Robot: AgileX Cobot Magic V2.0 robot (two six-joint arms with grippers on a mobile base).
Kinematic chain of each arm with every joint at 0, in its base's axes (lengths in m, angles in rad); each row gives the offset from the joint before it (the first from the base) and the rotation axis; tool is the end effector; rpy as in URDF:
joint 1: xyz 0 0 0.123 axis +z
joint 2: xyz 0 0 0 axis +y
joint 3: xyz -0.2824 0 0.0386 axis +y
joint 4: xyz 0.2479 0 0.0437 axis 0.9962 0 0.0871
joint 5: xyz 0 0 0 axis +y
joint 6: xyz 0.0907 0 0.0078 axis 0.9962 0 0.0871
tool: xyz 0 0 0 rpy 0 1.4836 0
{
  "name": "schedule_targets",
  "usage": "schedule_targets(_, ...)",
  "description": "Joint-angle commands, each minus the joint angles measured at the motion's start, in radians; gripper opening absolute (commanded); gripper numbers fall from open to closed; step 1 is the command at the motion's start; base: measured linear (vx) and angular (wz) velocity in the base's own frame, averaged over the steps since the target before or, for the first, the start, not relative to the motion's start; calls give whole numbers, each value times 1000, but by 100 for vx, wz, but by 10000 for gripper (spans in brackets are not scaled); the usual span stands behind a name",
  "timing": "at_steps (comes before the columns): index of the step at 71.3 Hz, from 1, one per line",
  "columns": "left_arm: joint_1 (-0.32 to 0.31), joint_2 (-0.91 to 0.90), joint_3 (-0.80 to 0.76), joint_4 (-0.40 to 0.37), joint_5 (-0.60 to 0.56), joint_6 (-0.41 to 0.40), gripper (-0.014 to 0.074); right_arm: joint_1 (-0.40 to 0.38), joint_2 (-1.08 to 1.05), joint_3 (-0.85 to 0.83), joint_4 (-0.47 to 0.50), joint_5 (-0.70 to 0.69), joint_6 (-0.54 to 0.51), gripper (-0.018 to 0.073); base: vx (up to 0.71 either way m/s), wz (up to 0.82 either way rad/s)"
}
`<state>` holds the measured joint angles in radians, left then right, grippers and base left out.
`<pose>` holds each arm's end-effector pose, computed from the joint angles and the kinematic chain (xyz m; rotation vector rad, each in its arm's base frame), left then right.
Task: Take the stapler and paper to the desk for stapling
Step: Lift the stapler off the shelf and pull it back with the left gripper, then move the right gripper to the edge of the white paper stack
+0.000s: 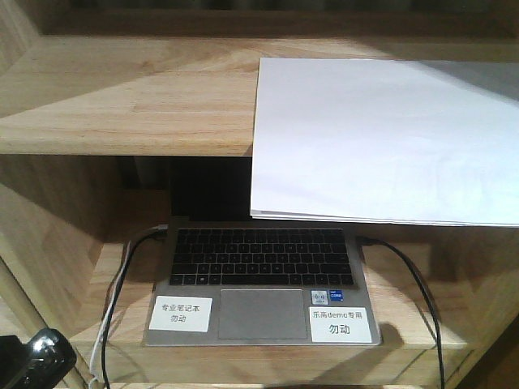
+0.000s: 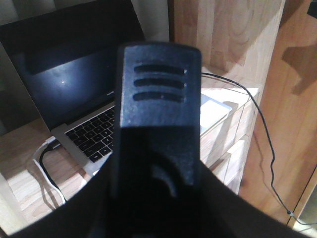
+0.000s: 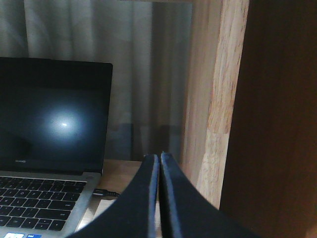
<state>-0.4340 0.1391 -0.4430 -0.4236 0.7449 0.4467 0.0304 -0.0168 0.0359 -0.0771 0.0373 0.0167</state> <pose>0.0187 -0.0367 0.2897 0.7092 1.7559 -0.4754 0.0567 0.0015 0.1985 -0.0676 1.5385 -0.0260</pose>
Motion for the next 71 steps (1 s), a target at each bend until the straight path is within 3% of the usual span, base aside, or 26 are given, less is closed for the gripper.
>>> schedule_targets(1,-3,14,-30,-40,-102,-9,-6,2,-2,-5,-9,-73,-3,-10,0,0)
schedule_targets(19,-3,14,-30,-40,-102,-9,-6,2,-2,-5,-10,-73,-3,-10,0,0)
schedule_targets(38,-3,14,-30,-40,-102,-9,-6,2,-2,-5,-89,-82,37,-10,0,0)
schedule_targets(45,-3,14,-30,-40,-101,-9,-6,2,-2,-5,-68,-87,230,-10,0,0)
schedule_targets(60,-3,14,-30,-40,-101,-9,-6,2,-2,-5,-97,-100,980,-10,0,0)
schedule_targets(71,-3,14,-30,-40,-101,-9,-6,2,-2,-5,-125,-99,1426,-10,0,0)
